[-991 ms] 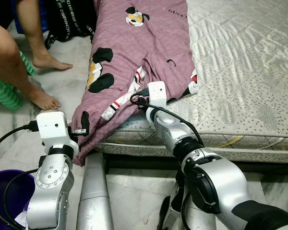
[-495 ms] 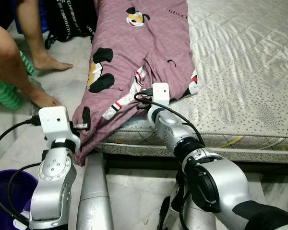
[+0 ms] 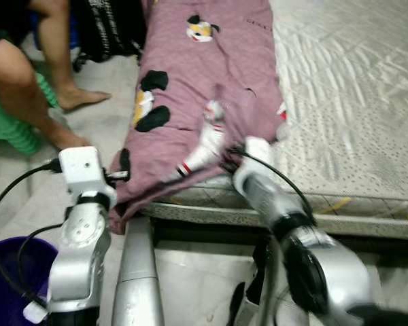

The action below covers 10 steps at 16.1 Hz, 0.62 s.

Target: Clean up the room

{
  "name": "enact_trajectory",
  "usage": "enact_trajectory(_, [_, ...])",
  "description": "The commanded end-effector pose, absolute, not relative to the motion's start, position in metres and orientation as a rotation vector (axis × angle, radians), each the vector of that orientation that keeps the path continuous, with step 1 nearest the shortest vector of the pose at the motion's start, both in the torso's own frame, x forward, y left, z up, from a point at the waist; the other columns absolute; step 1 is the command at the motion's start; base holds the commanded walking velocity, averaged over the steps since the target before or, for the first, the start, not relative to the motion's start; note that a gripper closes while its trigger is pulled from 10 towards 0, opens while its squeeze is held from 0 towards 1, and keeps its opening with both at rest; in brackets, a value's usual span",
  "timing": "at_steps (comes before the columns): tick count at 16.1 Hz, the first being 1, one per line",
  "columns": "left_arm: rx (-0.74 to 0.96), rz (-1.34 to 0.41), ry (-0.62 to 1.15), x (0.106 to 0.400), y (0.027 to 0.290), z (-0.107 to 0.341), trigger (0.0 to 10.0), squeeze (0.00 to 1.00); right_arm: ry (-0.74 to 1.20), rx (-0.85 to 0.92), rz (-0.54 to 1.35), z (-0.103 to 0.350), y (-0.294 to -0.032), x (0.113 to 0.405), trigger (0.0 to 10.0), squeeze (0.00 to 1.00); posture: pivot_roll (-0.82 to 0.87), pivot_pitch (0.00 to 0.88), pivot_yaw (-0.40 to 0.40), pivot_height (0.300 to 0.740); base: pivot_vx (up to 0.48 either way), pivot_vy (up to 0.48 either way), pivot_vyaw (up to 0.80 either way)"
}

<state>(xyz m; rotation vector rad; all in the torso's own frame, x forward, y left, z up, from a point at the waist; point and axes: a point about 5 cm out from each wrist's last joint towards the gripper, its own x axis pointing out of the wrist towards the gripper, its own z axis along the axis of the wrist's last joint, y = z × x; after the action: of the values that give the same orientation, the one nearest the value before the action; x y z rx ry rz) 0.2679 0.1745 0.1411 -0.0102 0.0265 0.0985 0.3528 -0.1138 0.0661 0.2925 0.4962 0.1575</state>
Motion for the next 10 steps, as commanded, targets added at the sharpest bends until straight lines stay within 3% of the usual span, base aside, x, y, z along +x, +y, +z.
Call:
enact_trajectory(1, [-0.011,0.085,0.033,0.269,0.173,0.138,10.0,0.0,0.505,0.268,0.073,0.063,-0.145,0.347,0.0,0.0,0.16,0.112,-0.012,0.532,0.0,0.0,0.0])
enact_trajectory(4, [-0.017,0.059,0.038,0.274,0.168,0.137,10.0,0.0,0.541,0.263,0.046,0.053,-0.174,0.307,0.0,0.0,0.11,0.106,0.004,0.532,0.0,0.0,0.0])
enact_trajectory(5, [-0.017,0.052,0.039,0.275,0.168,0.136,10.0,0.0,0.555,0.238,0.049,0.053,-0.181,0.29,10.0,0.0,0.1,0.104,0.006,0.532,0.0,0.0,0.0])
enact_trajectory(6, [-0.018,0.05,0.04,0.277,0.168,0.135,10.0,0.0,0.564,0.213,0.04,0.053,-0.186,0.277,10.0,0.0,0.09,0.101,0.005,0.532,0.0,0.0,0.0])
enact_trajectory(7, [-0.018,0.049,0.042,0.278,0.168,0.134,10.0,0.0,0.567,0.189,0.026,0.054,-0.19,0.269,10.0,0.15,0.09,0.1,0.003,0.532,0.0,0.0,0.0])
enact_trajectory(8, [-0.019,0.047,0.043,0.278,0.168,0.134,10.0,0.0,0.557,0.149,0.014,0.055,-0.193,0.262,10.0,1.0,0.09,0.099,0.003,0.532,0.0,0.0,0.0])
enact_trajectory(10, [-0.024,0.037,0.05,0.28,0.165,0.132,10.0,0.0,0.573,0.059,-0.015,0.06,-0.199,0.24,10.0,1.0,0.07,0.095,0.002,0.532,0.0,0.0,0.0])
